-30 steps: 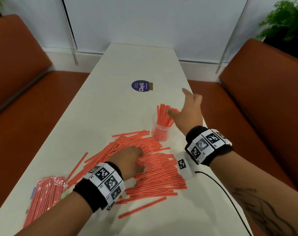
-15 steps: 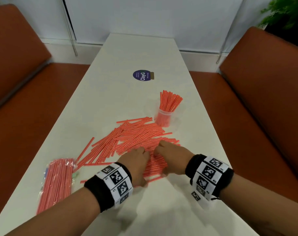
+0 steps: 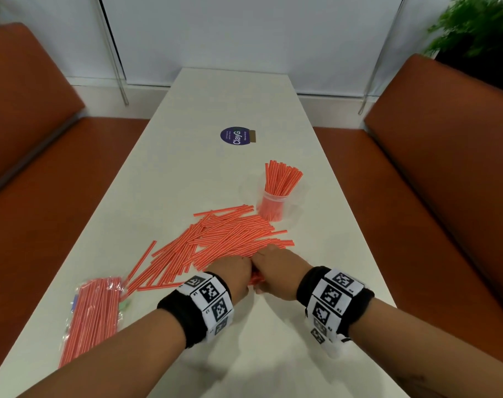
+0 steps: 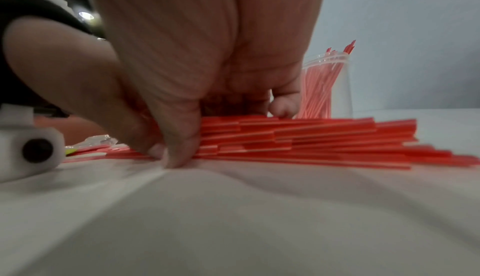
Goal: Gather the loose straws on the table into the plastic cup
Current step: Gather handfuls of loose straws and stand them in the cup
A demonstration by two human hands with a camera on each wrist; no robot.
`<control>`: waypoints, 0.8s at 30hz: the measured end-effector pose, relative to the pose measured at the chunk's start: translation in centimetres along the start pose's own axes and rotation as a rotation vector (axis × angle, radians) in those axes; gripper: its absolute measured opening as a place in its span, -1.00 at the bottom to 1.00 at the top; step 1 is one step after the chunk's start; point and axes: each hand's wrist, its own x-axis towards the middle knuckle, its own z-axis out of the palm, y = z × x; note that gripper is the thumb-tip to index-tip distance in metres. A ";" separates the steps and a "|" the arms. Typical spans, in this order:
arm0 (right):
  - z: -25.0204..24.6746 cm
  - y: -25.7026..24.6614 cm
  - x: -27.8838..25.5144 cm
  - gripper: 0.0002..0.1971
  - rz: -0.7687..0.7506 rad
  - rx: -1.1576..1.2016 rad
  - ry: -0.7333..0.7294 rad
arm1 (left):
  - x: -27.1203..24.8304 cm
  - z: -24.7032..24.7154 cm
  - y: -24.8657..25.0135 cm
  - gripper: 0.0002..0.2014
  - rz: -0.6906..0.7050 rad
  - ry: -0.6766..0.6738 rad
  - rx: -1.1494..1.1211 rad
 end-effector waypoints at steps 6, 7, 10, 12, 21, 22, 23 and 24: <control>0.3 -0.3 0.0 -0.70 0.015 -0.157 -0.013 | 0.0 -0.1 0.2 -0.69 -0.039 0.057 0.215; 0.3 -0.4 0.0 -0.70 0.015 -0.158 -0.017 | -0.1 -0.2 0.2 -0.69 -0.036 0.060 0.214; 0.0 -0.3 -0.1 -0.72 0.015 -0.077 -0.001 | -0.4 -1.1 -0.2 -0.75 -0.023 0.081 0.065; -0.5 0.1 -0.2 -0.75 0.020 0.016 0.042 | -0.7 -2.1 -0.9 -0.77 -0.044 0.135 -0.132; -4.5 1.9 0.5 -0.87 0.176 0.682 0.286 | -0.1 -6.1 -1.8 -0.15 -0.216 0.546 -1.297; -4.8 1.6 0.7 -0.81 0.159 0.710 0.311 | 0.3 -6.1 -1.2 -0.20 -0.200 0.468 -1.371; -5.0 1.1 0.9 -0.78 0.126 0.719 0.339 | 0.6 -6.1 -0.5 -0.29 -0.180 0.390 -1.415; -5.1 0.6 1.2 -0.76 0.074 0.717 0.370 | 0.8 -6.1 0.2 -0.39 -0.158 0.346 -1.436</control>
